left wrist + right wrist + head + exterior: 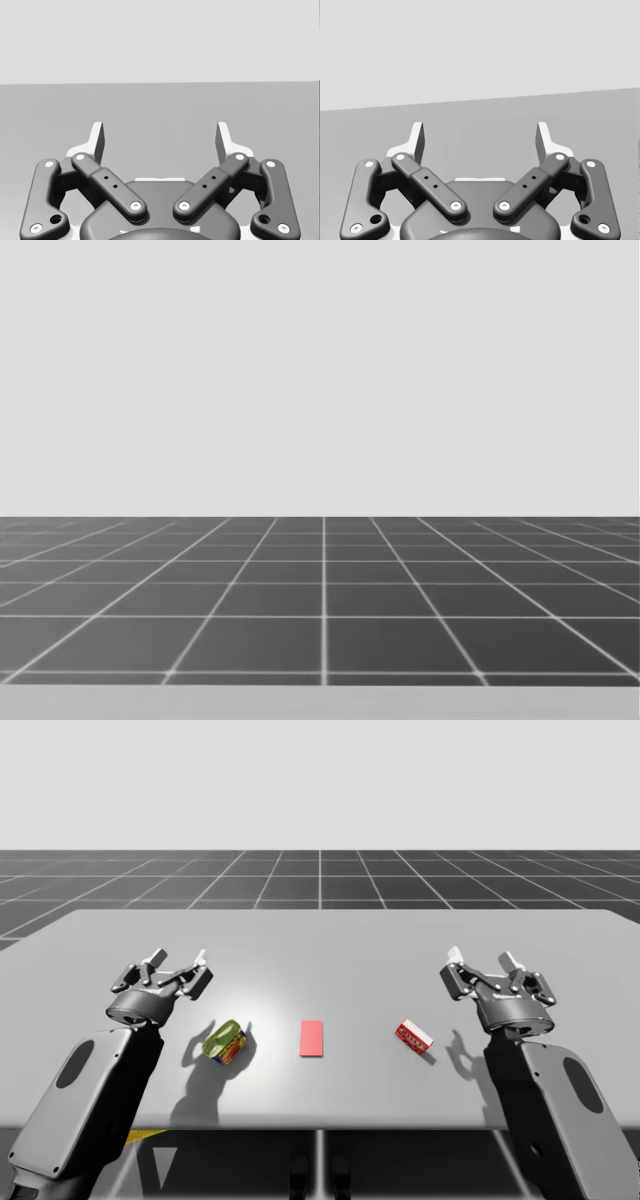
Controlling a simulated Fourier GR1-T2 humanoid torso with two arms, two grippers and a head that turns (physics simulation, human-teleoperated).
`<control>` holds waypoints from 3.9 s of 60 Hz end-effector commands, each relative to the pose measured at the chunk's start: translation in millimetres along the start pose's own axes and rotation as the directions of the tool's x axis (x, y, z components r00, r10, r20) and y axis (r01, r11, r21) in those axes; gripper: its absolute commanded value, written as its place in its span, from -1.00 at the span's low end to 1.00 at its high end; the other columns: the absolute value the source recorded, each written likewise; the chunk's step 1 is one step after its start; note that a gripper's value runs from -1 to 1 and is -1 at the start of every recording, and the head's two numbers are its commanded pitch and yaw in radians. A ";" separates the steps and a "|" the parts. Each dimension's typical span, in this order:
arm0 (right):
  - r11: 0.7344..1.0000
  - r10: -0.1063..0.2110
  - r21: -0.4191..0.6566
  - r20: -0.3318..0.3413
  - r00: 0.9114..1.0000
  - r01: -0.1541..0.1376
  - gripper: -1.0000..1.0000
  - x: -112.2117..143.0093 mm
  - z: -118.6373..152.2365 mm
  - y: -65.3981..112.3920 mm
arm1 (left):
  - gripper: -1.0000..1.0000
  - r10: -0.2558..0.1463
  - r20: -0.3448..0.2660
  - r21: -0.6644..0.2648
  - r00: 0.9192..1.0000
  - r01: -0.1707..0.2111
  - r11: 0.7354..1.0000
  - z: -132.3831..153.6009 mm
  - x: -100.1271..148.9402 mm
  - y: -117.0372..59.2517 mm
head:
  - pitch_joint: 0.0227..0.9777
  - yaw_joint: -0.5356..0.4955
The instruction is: Look at the card. If it is red, pick the object on the left. If it is green, pick the object on the right.
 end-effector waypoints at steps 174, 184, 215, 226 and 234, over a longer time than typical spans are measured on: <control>0.998 -0.062 -0.015 -0.015 0.998 0.062 -1.00 -6.7 -1.8 6.5 | -1.00 -0.103 -0.169 -0.406 0.980 0.026 0.914 91.1 16.3 -9.1 | 0.76 0.73; 0.998 -0.060 -0.017 -0.018 0.998 0.060 -1.00 -7.6 -1.7 7.6 | -1.00 -0.152 -0.201 -0.486 0.968 0.036 0.873 130.8 7.8 7.1 | 0.76 0.75; 0.998 -0.063 -0.018 -0.009 0.998 0.062 -1.00 -7.1 -1.7 7.5 | -1.00 -0.200 -0.333 -0.532 0.922 -0.009 0.847 154.1 -56.1 6.0 | 0.74 0.76; 0.998 -0.065 -0.018 -0.007 0.998 0.065 -1.00 -6.6 -1.5 7.2 | -1.00 -0.181 -0.337 -0.519 0.924 -0.022 0.855 139.5 -62.7 1.2 | 0.74 0.74; 0.998 -0.067 -0.017 -0.006 0.998 0.067 -1.00 -6.3 -1.4 6.8 | -1.00 -0.162 -0.342 -0.505 0.926 -0.036 0.862 121.8 -68.0 -5.6 | 0.75 0.73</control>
